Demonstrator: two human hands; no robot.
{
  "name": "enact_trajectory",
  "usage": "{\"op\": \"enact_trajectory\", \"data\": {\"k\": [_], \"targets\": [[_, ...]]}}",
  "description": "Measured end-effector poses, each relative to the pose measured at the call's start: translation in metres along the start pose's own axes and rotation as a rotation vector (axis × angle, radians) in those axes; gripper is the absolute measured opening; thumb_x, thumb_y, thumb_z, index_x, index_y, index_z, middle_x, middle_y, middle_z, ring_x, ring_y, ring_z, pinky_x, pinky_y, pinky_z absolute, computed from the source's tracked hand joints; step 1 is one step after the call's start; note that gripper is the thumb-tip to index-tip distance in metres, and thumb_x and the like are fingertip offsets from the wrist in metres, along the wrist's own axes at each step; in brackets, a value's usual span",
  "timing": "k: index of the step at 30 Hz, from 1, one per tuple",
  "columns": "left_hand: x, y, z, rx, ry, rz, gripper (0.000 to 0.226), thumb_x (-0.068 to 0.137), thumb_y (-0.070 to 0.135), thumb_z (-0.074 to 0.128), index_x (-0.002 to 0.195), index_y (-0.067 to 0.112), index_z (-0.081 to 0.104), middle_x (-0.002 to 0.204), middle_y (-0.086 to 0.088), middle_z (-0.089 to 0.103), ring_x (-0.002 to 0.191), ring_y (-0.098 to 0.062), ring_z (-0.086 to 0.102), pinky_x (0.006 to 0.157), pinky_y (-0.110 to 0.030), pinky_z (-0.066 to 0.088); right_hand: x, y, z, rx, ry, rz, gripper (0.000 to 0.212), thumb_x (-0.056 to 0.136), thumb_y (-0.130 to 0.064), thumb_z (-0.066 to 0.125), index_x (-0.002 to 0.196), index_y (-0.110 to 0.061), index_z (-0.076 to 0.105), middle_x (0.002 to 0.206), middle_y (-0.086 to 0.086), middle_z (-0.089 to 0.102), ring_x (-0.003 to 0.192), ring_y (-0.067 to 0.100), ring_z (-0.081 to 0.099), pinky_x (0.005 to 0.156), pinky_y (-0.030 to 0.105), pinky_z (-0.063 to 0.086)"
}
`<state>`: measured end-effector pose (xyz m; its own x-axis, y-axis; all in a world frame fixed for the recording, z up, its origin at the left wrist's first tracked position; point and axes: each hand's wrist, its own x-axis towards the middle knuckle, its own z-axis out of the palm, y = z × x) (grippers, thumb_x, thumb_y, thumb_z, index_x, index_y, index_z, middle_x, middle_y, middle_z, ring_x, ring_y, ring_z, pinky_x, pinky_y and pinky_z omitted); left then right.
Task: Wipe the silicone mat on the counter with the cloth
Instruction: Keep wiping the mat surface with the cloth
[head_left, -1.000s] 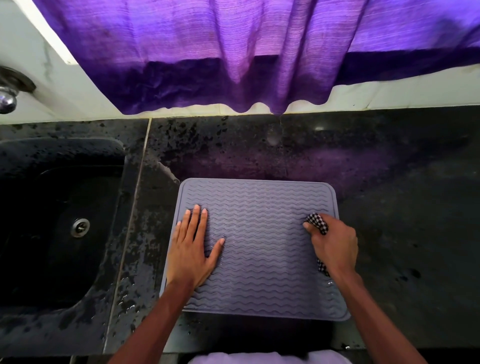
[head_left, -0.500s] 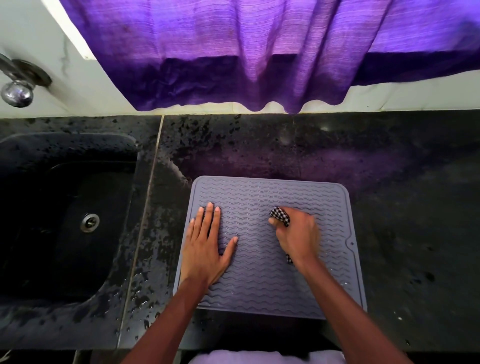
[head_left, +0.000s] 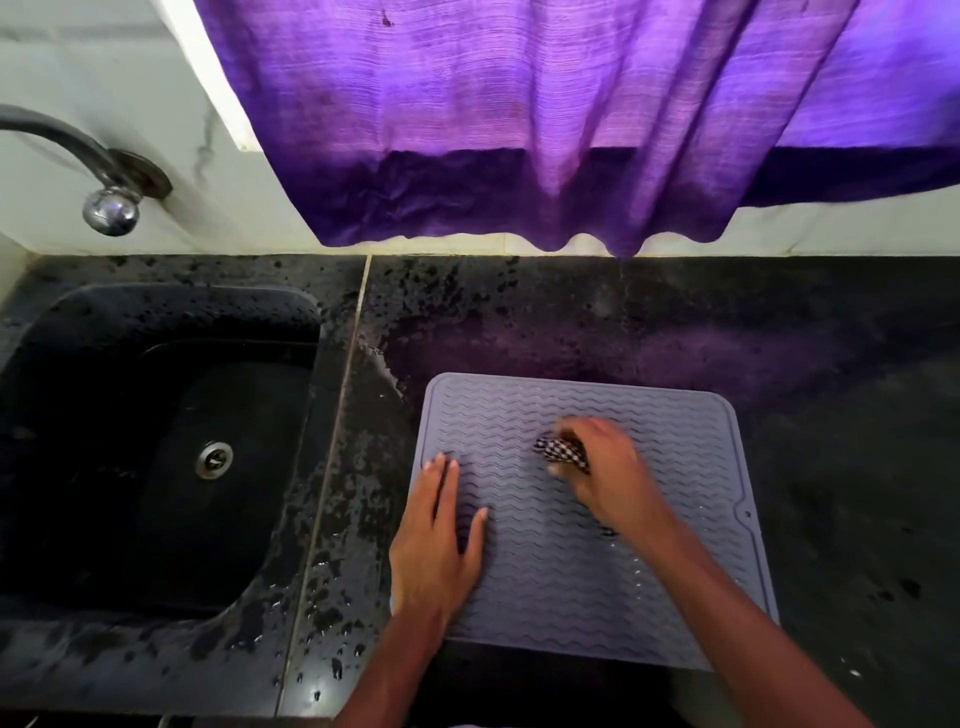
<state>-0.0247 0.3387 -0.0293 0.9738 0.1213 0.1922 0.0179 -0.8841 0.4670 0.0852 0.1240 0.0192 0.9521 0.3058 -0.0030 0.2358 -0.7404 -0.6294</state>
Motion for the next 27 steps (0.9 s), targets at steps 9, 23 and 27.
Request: {"op": "enact_trajectory", "data": {"k": [9, 23, 27], "targets": [[-0.01, -0.002, 0.003, 0.143, -0.129, 0.073, 0.072, 0.102, 0.051, 0.039, 0.156, 0.003, 0.033, 0.167, -0.013, 0.023, 0.154, -0.027, 0.021, 0.119, -0.046, 0.03, -0.027, 0.015, 0.017, -0.146, 0.255, -0.073, 0.034, 0.076, -0.009, 0.067, 0.11, -0.014, 0.072, 0.1, 0.004, 0.063, 0.092, 0.023, 0.054, 0.09, 0.018, 0.034], [-0.014, -0.002, 0.009, 0.091, -0.047, 0.086, 0.08, 0.099, 0.044, 0.053, 0.156, 0.0, 0.019, 0.165, -0.024, 0.019, 0.153, -0.035, 0.025, 0.117, -0.047, 0.032, 0.012, -0.057, 0.073, -0.018, 0.206, -0.06, 0.037, 0.073, -0.006, 0.07, 0.108, -0.018, 0.074, 0.097, -0.001, 0.066, 0.09, 0.015, 0.051, 0.088, 0.005, 0.028], [-0.015, -0.001, 0.005, 0.093, -0.087, 0.04, 0.081, 0.098, 0.046, 0.046, 0.157, 0.001, 0.013, 0.165, -0.03, 0.01, 0.152, -0.038, 0.022, 0.117, -0.044, 0.03, 0.03, -0.089, 0.089, 0.027, 0.107, -0.077, 0.028, 0.079, -0.019, 0.061, 0.104, -0.02, 0.075, 0.094, -0.003, 0.065, 0.087, 0.018, 0.054, 0.08, 0.01, 0.031]]}}
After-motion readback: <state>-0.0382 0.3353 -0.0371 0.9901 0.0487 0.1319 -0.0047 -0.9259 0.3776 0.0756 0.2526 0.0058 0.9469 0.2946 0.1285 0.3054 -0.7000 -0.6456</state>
